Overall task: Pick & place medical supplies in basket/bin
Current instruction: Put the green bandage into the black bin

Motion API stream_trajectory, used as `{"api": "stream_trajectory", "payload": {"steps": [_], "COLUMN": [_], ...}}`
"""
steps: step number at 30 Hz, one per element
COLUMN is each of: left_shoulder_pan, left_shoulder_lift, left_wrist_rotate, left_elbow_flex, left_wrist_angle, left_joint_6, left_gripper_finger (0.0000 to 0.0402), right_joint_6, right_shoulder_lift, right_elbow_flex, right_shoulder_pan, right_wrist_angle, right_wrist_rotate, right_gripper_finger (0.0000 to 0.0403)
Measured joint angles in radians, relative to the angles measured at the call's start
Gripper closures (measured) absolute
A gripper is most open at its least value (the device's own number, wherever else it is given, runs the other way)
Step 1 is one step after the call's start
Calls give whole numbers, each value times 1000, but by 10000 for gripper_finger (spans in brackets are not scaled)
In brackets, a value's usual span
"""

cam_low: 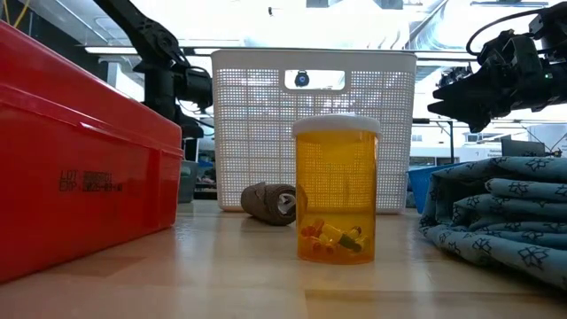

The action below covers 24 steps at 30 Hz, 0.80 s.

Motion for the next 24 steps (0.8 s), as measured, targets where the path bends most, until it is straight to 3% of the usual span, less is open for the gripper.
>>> {"api": "stream_trajectory", "payload": {"steps": [17, 24], "left_shoulder_pan": [0, 0], "left_shoulder_lift": [0, 0], "left_wrist_rotate": [-1, -1], "left_elbow_flex": [0, 0], "left_wrist_angle": [0, -1], "left_joint_6": [0, 0], "left_gripper_finger": [331, 285], "right_joint_6": [0, 0], "right_shoulder_lift": [0, 0], "right_elbow_flex": [0, 0], "right_shoulder_pan": [0, 0], "right_wrist_angle": [0, 0], "right_wrist_rotate": [0, 0], "right_gripper_finger": [211, 211]}}
